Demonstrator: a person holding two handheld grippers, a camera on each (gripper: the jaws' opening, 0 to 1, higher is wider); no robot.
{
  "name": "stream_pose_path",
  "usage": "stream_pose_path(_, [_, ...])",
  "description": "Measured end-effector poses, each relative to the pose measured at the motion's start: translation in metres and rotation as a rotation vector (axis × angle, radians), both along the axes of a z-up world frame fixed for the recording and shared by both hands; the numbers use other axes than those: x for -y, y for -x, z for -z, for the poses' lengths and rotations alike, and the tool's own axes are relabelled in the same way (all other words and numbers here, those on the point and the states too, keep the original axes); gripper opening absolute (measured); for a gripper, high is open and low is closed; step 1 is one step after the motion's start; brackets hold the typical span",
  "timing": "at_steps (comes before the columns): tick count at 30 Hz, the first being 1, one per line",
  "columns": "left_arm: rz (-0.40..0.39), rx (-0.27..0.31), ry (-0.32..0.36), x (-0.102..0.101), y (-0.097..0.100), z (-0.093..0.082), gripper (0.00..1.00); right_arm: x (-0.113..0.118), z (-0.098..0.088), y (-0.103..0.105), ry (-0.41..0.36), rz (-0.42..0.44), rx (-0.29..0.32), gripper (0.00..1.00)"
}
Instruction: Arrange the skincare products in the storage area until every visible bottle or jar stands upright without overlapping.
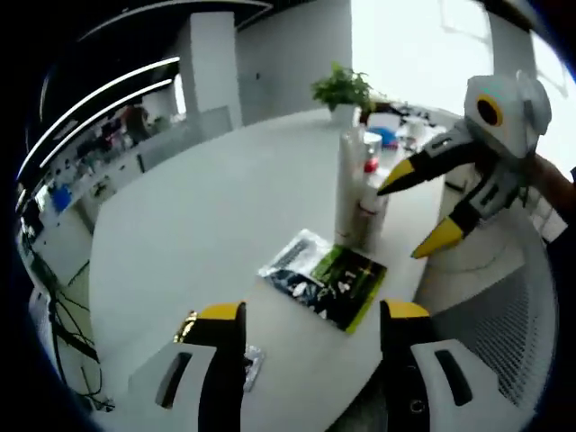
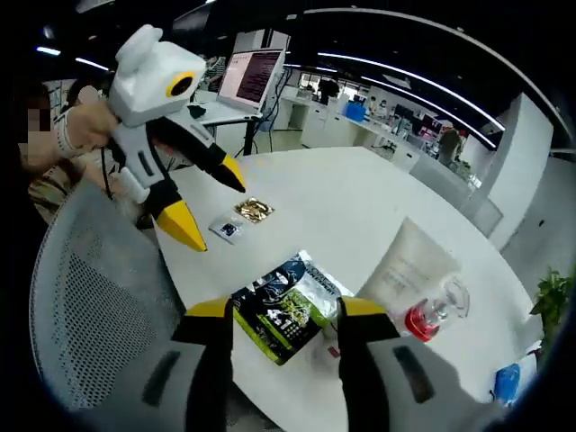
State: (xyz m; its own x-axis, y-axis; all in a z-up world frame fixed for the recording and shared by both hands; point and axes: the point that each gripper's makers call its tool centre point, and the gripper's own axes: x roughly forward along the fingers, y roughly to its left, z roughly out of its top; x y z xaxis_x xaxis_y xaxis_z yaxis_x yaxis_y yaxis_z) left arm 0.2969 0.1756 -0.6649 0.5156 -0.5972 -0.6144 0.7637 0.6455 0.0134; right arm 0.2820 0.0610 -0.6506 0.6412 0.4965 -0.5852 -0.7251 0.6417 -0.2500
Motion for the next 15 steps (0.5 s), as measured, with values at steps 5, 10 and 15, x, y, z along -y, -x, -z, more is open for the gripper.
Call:
stream_pose_path(5, [-0.019,0.008,-0.004,-0.003,0.004,-0.007,0.64,0.023,-0.015,0.003,-0.034,0.063,0.04,0.61])
stream_pose_path(10, [-0.056,0.015,0.001,-0.009,0.006,-0.013,0.7,0.041,-0.023,0.006,-0.081,0.119,0.045,0.7])
stream_pose_path(15, [-0.085,0.012,0.013,-0.016,0.01,-0.016,0.73,0.051,-0.024,0.008,-0.118,0.161,0.036,0.79])
